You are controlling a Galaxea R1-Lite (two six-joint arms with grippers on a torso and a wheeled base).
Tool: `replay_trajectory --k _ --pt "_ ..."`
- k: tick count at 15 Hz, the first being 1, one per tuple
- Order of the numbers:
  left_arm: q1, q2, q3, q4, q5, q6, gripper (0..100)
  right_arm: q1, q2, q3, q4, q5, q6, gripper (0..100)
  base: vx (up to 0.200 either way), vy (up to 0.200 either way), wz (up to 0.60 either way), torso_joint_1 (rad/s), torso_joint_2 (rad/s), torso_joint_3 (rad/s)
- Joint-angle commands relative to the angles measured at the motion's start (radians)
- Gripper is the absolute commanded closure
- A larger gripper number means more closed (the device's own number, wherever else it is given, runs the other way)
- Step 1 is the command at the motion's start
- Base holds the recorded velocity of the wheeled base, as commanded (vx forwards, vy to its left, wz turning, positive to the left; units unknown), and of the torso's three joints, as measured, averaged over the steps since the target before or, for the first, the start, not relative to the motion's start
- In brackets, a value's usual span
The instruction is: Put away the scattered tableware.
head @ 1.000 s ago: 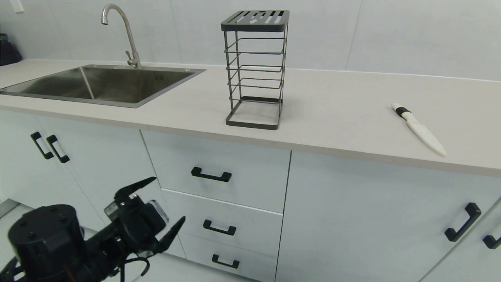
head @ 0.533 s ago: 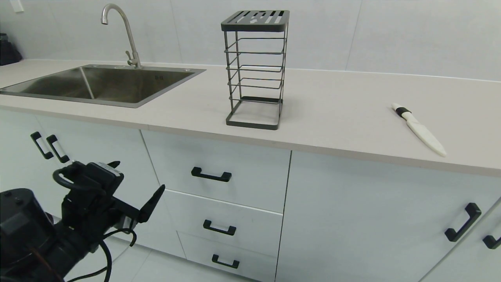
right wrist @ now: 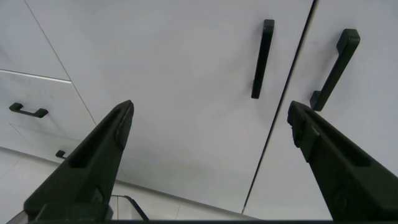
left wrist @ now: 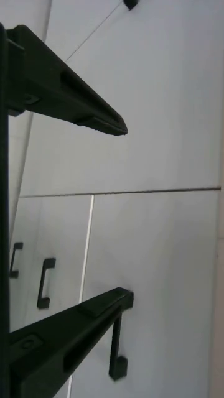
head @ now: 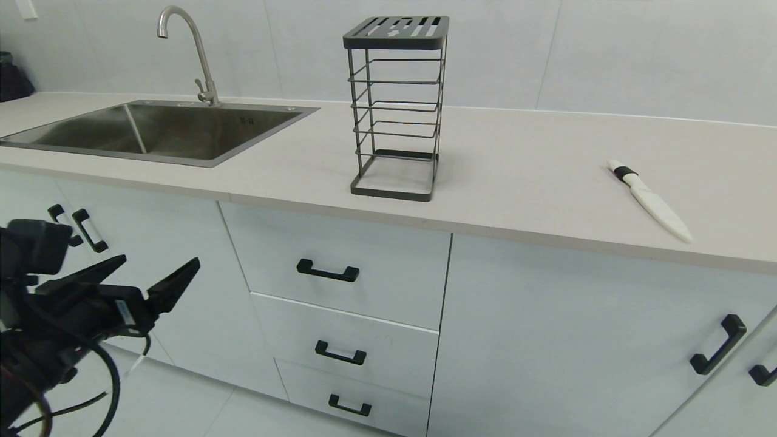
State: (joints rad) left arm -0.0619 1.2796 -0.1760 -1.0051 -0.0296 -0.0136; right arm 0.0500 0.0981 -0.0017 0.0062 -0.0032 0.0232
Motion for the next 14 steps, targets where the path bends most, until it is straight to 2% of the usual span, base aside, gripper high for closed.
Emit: replay_trajectory --k 1,2,3,4,5,6,7,8,10,11,12,13,14 --pt "0.32 -0.24 0.082 0.088 -0.243 -0.078 0 0.001 0.0 0.0 0.0 0.0 0.0 0 0.0 0.0 0.0 0.0 0.0 0.0" --pt "0.338 -0.319 0.138 0.071 -0.293 -0.069 0 0.001 0.002 0.0 0.0 0.0 0.0 0 0.0 0.0 0.0 0.0 0.0 0.0" --pt "0.326 -0.531 0.176 0.099 -0.337 -0.035 0 0.001 0.002 0.0 0.0 0.0 0.0 0 0.0 0.0 0.0 0.0 0.0 0.0" --pt "0.307 -0.686 0.15 0.204 -0.362 0.004 0 0.001 0.0 0.0 0.0 0.0 0.0 0 0.0 0.0 0.0 0.0 0.0 0.0" --pt "0.301 -0.792 0.131 0.292 -0.368 0.026 0 0.001 0.0 0.0 0.0 0.0 0.0 0 0.0 0.0 0.0 0.0 0.0 0.0" --pt "0.298 -0.898 0.131 0.381 -0.375 0.041 0 0.001 0.0 0.0 0.0 0.0 0.0 0 0.0 0.0 0.0 0.0 0.0 0.0" --pt "0.289 -0.953 0.142 0.425 -0.394 0.046 0 0.001 0.0 0.0 0.0 0.0 0.0 0 0.0 0.0 0.0 0.0 0.0 0.0" --pt "0.238 -1.049 0.158 0.484 -0.472 0.044 0 0.001 0.0 0.0 0.0 0.0 0.0 0 0.0 0.0 0.0 0.0 0.0 0.0" --pt "0.165 -1.063 0.154 0.494 -0.553 0.078 0 0.001 0.002 0.0 0.0 0.0 0.0 0 0.0 0.0 0.0 0.0 0.0 0.0" --pt "0.123 -1.077 0.156 0.505 -0.547 0.087 0 0.001 0.0 0.0 0.0 0.0 0.0 0 0.0 0.0 0.0 0.0 0.0 0.0" --pt "0.123 -1.106 0.168 0.507 -0.538 0.084 0 0.001 0.0 0.0 0.0 0.0 0.0 0 0.0 0.0 0.0 0.0 0.0 0.0" --pt "0.126 -1.161 0.176 0.543 -0.538 0.086 0 0.001 0.0 0.0 0.0 0.0 0.0 0 0.0 0.0 0.0 0.0 0.0 0.0" --pt "0.125 -1.198 0.176 0.614 -0.535 0.103 0 0.001 0.002 0.0 0.0 0.0 0.0 0 0.0 0.0 0.0 0.0 0.0 0.0"
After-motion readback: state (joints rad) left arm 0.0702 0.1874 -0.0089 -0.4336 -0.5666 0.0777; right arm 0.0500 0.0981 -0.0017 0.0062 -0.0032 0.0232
